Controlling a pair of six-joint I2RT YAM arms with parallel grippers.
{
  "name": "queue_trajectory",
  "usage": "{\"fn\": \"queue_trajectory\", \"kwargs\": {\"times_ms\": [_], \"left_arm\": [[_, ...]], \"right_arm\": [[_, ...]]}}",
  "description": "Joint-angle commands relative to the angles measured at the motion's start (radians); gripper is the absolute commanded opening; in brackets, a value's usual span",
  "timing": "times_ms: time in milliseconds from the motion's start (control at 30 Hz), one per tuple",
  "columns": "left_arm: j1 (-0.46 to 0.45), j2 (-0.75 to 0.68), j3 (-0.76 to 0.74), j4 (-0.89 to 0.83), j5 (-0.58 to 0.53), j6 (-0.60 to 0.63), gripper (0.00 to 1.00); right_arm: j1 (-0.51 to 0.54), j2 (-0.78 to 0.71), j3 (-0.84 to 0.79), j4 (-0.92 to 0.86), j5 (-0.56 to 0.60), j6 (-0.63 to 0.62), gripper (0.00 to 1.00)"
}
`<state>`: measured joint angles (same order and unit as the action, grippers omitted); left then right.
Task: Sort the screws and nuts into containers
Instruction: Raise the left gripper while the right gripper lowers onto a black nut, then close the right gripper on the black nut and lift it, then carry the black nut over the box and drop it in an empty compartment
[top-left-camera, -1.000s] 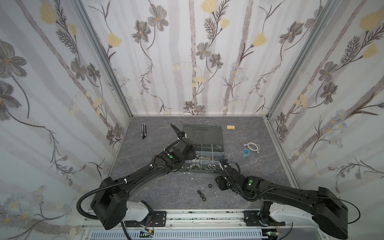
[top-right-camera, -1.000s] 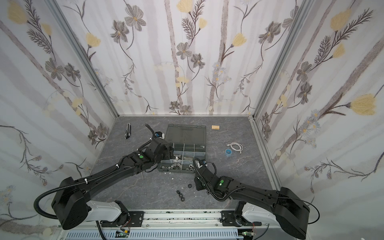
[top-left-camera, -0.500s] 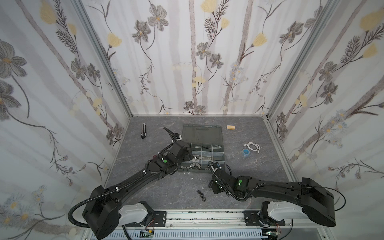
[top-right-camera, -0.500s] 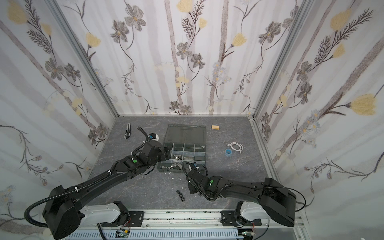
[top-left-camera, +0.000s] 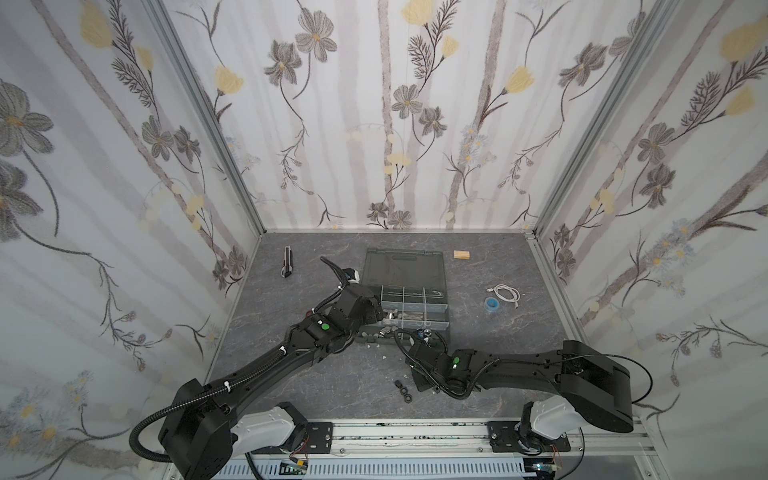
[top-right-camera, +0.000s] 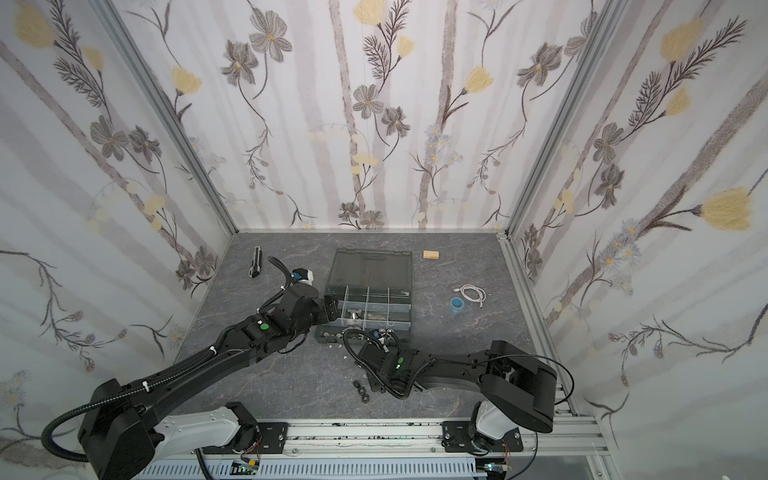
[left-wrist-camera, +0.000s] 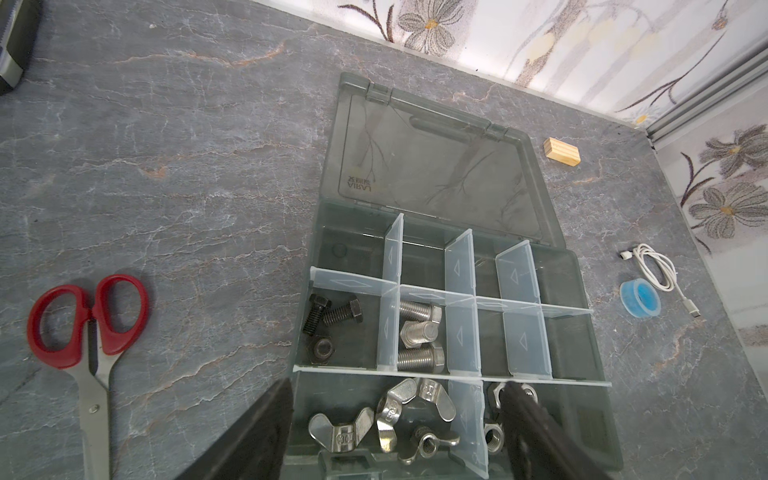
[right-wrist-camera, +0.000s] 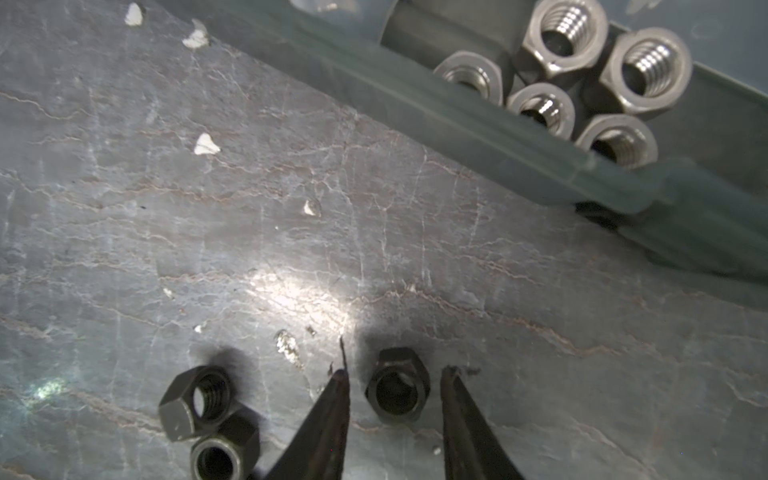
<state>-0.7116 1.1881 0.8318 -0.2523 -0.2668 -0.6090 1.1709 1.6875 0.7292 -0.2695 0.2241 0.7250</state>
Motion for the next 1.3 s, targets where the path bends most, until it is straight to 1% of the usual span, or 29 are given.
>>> {"fn": "queue_trajectory", "kwargs": {"times_ms": [0, 333, 500, 633, 767, 900, 1067, 1200, 1267], "left_arm": [[0.002, -0.008, -0.006, 0.028, -0.008, -0.013, 0.81], [0.006, -0.031, -0.026, 0.031, -0.011, -0.015, 0.81], [0.008, -0.032, -0.028, 0.035, -0.007, -0.021, 0.82], [0.011, -0.033, -0.029, 0.036, -0.003, -0.02, 0.82], [0.011, -0.038, -0.035, 0.038, 0.001, -0.024, 0.82], [0.012, -0.04, -0.044, 0.039, 0.017, -0.037, 0.82], [0.011, -0.048, -0.064, 0.042, 0.035, -0.051, 0.82], [0.011, -0.059, -0.079, 0.042, 0.045, -0.059, 0.82], [0.011, -0.066, -0.088, 0.044, 0.05, -0.067, 0.82]], "right_arm": [[0.005, 0.025, 0.016, 0.003, 0.023, 0.018, 0.36], [0.018, 0.053, 0.015, 0.003, 0.029, 0.027, 0.2], [0.013, 0.029, 0.06, -0.005, 0.044, -0.003, 0.19], [-0.008, -0.015, 0.098, -0.031, 0.051, -0.065, 0.18], [-0.09, -0.081, 0.16, -0.039, 0.054, -0.163, 0.18], [-0.194, -0.085, 0.245, -0.037, 0.054, -0.265, 0.19], [-0.297, -0.01, 0.347, -0.019, 0.036, -0.35, 0.19], [-0.343, 0.06, 0.391, 0.001, 0.002, -0.372, 0.19], [-0.343, 0.092, 0.406, 0.005, -0.006, -0.377, 0.19]]}}
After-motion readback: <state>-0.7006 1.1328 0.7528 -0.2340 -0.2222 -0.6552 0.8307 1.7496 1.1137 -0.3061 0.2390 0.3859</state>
